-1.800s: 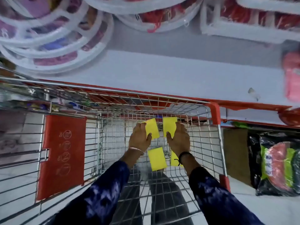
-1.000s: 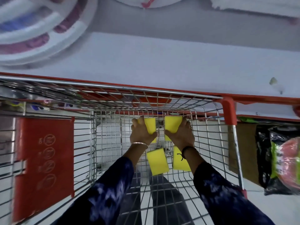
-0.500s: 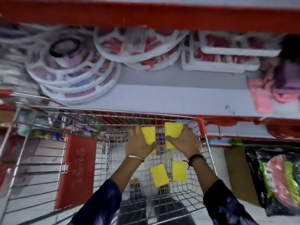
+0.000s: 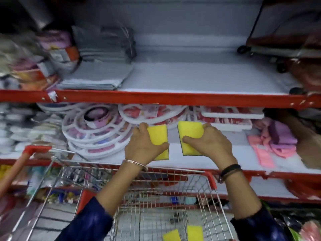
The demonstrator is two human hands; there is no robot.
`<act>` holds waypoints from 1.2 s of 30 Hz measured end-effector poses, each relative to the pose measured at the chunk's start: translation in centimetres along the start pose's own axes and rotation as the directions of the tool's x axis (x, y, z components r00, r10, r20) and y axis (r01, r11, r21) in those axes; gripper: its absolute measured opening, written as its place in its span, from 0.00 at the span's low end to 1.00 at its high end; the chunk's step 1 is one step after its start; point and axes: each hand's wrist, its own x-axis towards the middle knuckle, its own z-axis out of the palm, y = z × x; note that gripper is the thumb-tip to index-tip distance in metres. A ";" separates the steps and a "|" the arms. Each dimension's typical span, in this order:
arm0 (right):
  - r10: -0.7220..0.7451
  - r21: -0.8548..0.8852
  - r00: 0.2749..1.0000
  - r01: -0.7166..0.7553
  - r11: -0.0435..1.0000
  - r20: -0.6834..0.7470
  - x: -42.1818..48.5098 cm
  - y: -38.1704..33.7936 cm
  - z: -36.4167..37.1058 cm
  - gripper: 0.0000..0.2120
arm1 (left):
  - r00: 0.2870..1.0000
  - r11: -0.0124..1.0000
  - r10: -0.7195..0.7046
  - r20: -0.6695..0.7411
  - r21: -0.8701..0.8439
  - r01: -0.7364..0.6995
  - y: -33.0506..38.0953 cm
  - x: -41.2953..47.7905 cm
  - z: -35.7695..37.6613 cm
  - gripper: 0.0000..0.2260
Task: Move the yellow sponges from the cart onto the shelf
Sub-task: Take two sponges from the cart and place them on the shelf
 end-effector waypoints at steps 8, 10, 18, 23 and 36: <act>-0.103 0.048 0.977 0.113 0.992 -0.188 4.1 -6.9 -6.6 0.35 | 0.985 0.999 0.045 -0.165 0.009 -0.045 4.9 7.5 -8.7 0.37; -0.105 0.051 0.971 0.118 0.992 -0.215 5.9 -8.4 -7.4 0.35 | 0.982 0.999 0.044 -0.181 -0.002 -0.045 5.7 10.0 -9.8 0.37; -0.089 0.024 0.978 0.095 0.995 -0.190 14.7 -12.4 -6.4 0.32 | 0.990 0.996 -0.026 -0.139 0.076 0.037 6.7 19.8 -9.5 0.47; -0.065 0.009 0.988 0.067 0.998 -0.138 18.5 -13.0 -4.4 0.37 | 0.996 0.986 -0.074 -0.044 0.146 0.080 6.4 23.1 -8.2 0.45; -0.129 -0.021 0.952 0.128 0.992 -0.278 18.9 -12.0 -3.3 0.36 | 0.928 0.984 0.164 -0.335 0.127 -0.128 5.2 21.8 -7.2 0.28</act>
